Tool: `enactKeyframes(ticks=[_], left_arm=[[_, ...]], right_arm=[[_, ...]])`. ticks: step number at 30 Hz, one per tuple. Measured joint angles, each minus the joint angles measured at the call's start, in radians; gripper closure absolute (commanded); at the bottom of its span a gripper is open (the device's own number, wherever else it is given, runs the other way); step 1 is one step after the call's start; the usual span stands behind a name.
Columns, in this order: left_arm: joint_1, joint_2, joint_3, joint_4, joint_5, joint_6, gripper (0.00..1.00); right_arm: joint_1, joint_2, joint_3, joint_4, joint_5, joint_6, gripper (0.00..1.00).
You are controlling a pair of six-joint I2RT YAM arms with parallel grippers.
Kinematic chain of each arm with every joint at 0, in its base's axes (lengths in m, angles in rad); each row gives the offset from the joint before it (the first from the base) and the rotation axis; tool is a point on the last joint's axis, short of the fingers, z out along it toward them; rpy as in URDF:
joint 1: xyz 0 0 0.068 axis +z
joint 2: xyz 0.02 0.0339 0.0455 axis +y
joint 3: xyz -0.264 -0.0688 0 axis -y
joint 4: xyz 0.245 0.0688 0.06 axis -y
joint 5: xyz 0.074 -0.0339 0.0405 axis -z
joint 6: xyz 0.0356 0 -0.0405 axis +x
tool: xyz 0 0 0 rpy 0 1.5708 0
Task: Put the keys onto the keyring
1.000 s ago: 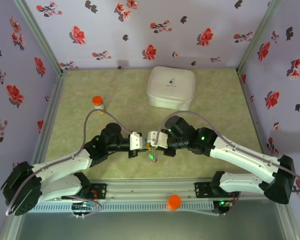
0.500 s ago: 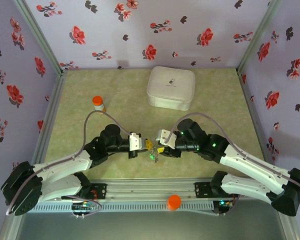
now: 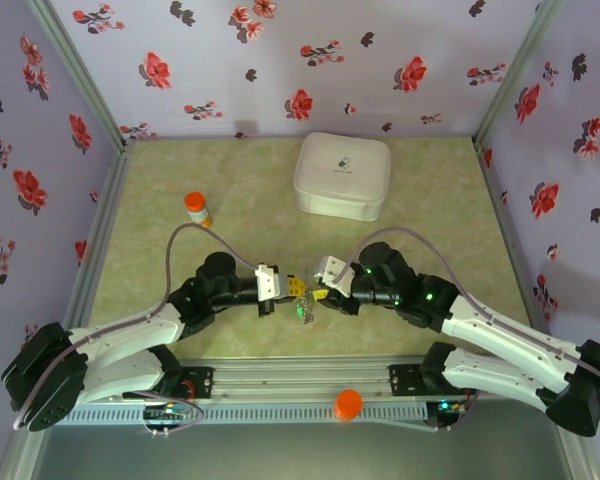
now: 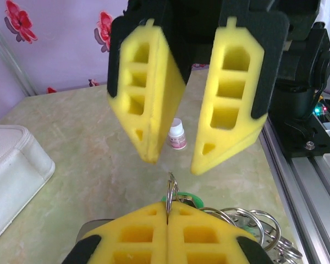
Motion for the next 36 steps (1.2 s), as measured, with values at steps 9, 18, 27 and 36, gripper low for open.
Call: enactKeyframes(ticks=[9, 18, 27, 36], left_arm=[[0.000, 0.000, -0.001, 0.011, 0.001, -0.007, 1.00], [0.000, 0.000, -0.004, 0.018, 0.005, -0.007, 1.00], [0.000, 0.000, -0.005, 0.018, 0.008, -0.007, 1.00], [0.000, 0.000, -0.005, 0.017, 0.006, -0.007, 1.00]], right_arm=[[0.000, 0.008, 0.000, -0.001, 0.009, -0.008, 0.69], [0.000, 0.044, 0.005, -0.001, 0.004, -0.008, 0.87], [0.000, 0.044, 0.016, -0.002, -0.003, -0.004, 0.78], [0.000, 0.058, 0.021, -0.010, -0.019, 0.000, 0.95]])
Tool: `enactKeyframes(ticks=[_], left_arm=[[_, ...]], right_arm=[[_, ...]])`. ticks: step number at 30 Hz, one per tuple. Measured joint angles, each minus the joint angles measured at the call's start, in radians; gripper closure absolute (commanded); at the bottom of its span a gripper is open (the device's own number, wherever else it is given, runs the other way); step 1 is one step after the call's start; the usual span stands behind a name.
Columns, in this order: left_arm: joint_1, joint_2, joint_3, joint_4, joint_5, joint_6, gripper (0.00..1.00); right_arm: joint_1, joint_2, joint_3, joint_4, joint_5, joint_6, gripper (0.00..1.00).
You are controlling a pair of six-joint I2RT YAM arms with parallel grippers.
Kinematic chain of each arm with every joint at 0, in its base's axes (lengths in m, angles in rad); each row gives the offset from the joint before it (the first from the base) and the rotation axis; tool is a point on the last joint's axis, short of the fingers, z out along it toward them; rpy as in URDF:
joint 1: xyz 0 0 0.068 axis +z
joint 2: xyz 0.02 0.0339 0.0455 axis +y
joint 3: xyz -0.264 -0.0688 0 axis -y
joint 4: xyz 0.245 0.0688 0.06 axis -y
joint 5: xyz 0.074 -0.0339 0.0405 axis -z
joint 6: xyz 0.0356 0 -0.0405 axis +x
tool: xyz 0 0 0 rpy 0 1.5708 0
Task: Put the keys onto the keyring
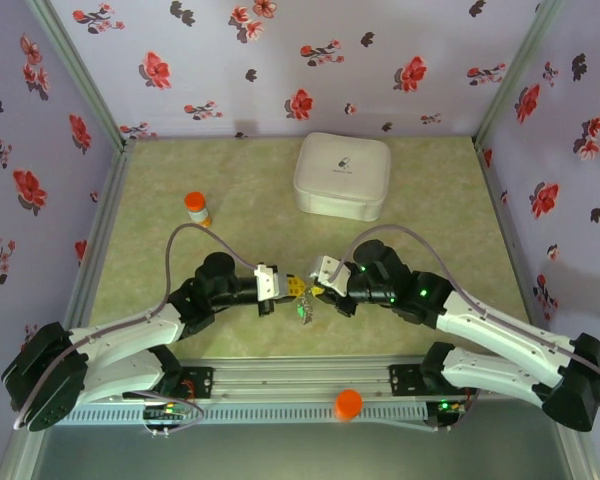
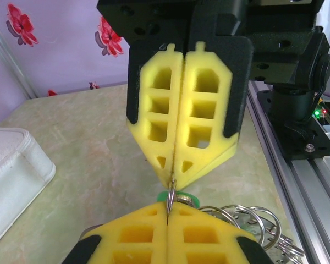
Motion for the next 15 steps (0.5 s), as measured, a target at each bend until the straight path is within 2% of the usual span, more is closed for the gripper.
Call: enactKeyframes(ticks=[8, 15], left_arm=[[0.000, 0.000, -0.002, 0.000, -0.002, 0.000, 1.00], [0.000, -0.003, -0.002, 0.000, -0.008, 0.000, 1.00]], right_arm=[[-0.011, 0.012, 0.006, -0.008, 0.013, 0.000, 1.00], [-0.023, 0.045, 0.008, -0.014, 0.019, 0.011, 1.00]])
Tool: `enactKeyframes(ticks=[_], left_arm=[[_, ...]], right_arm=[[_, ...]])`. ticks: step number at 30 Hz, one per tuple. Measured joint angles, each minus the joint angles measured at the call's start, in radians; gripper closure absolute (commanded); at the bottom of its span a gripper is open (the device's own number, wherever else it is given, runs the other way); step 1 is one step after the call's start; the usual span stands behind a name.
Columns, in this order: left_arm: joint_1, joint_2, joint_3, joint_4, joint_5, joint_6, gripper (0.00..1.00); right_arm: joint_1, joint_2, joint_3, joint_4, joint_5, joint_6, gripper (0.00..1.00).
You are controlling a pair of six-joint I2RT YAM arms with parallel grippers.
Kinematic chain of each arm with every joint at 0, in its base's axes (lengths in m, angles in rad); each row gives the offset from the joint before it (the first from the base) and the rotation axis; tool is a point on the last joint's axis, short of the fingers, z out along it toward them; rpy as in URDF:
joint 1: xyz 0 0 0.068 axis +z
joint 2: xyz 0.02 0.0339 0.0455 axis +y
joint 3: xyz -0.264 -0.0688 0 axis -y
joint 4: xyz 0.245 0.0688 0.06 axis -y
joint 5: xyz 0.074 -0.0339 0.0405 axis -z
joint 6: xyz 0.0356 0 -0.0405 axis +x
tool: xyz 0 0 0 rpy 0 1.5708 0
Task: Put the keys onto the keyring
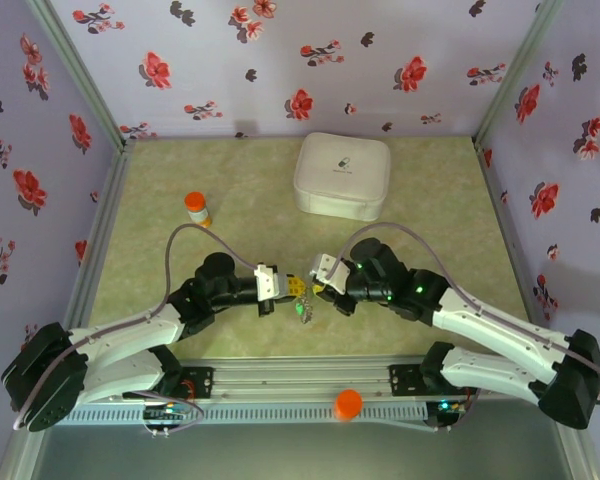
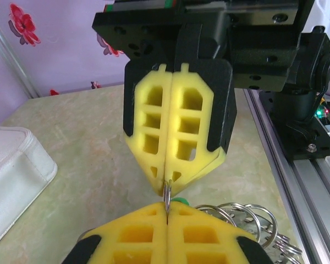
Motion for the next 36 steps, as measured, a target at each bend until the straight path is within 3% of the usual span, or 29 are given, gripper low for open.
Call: enactKeyframes(ticks=[3, 9, 15, 25, 31, 36], left_arm=[[0.000, 0.000, 0.000, 0.000, 0.000, 0.000, 1.00], [0.000, 0.000, 0.000, 0.016, 0.002, -0.004, 1.00], [0.000, 0.000, -0.007, 0.042, 0.016, -0.013, 1.00], [0.000, 0.007, -0.011, 0.053, 0.021, -0.022, 1.00], [0.000, 0.007, -0.011, 0.054, 0.027, -0.023, 1.00], [0.000, 0.007, -0.011, 0.053, 0.027, -0.023, 1.00]], right_arm=[[0.000, 0.013, 0.000, 0.010, -0.005, 0.008, 0.99], [-0.002, -0.001, -0.008, 0.027, -0.009, 0.018, 0.87], [-0.007, -0.092, -0.073, 0.063, -0.014, -0.010, 0.65], [-0.008, -0.116, -0.088, 0.125, -0.079, -0.011, 0.70], [-0.008, -0.084, -0.088, 0.157, -0.090, -0.003, 0.80], [-0.008, -0.058, -0.088, 0.158, -0.093, -0.001, 0.93]])
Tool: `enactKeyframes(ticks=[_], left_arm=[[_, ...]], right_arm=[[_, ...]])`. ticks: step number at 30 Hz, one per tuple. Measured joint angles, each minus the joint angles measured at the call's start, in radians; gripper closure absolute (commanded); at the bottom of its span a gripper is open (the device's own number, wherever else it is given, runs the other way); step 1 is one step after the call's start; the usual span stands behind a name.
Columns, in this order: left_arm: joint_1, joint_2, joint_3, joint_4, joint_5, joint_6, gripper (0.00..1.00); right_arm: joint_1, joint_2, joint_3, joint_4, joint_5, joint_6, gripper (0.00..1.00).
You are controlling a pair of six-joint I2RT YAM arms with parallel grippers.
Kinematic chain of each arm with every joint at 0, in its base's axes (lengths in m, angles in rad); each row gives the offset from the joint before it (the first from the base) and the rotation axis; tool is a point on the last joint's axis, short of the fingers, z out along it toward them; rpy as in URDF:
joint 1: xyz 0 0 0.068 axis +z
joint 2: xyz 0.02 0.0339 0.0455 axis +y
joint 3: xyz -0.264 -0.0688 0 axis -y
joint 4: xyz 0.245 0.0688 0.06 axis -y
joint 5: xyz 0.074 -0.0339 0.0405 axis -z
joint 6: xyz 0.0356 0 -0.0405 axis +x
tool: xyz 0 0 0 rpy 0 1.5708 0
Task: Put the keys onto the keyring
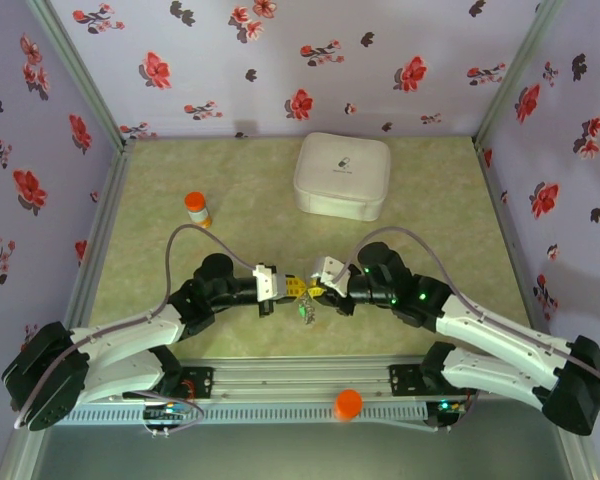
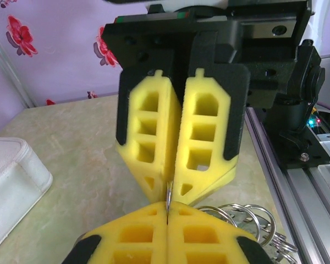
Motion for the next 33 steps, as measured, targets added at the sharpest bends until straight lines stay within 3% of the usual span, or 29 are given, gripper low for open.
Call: enactKeyframes(ticks=[2, 7, 10, 21, 27, 29, 33], left_arm=[[0.000, 0.000, 0.000, -0.001, -0.003, 0.000, 1.00], [0.000, 0.000, 0.000, 0.002, -0.011, -0.001, 0.77], [0.000, -0.002, 0.000, -0.002, -0.020, 0.005, 0.73], [0.000, -0.016, 0.066, -0.188, -0.052, 0.063, 0.79], [-0.001, -0.016, 0.080, -0.235, -0.051, 0.075, 0.99], [-0.001, -0.016, 0.087, -0.249, -0.051, 0.084, 1.00], [-0.001, -0.016, 0.091, -0.256, -0.045, 0.085, 1.00]], right_arm=[[0.000, 0.000, 0.000, -0.001, 0.000, -0.002, 0.97], [0.001, 0.003, 0.009, -0.012, 0.000, -0.004, 1.00], [0.002, 0.014, 0.037, -0.053, 0.006, -0.016, 1.00], [0.050, 0.130, 0.214, -0.290, 0.093, -0.129, 1.00], [0.073, 0.182, 0.270, -0.358, 0.141, -0.166, 1.00], [0.074, 0.183, 0.272, -0.364, 0.147, -0.170, 1.00], [0.076, 0.177, 0.272, -0.363, 0.151, -0.163, 0.79]])
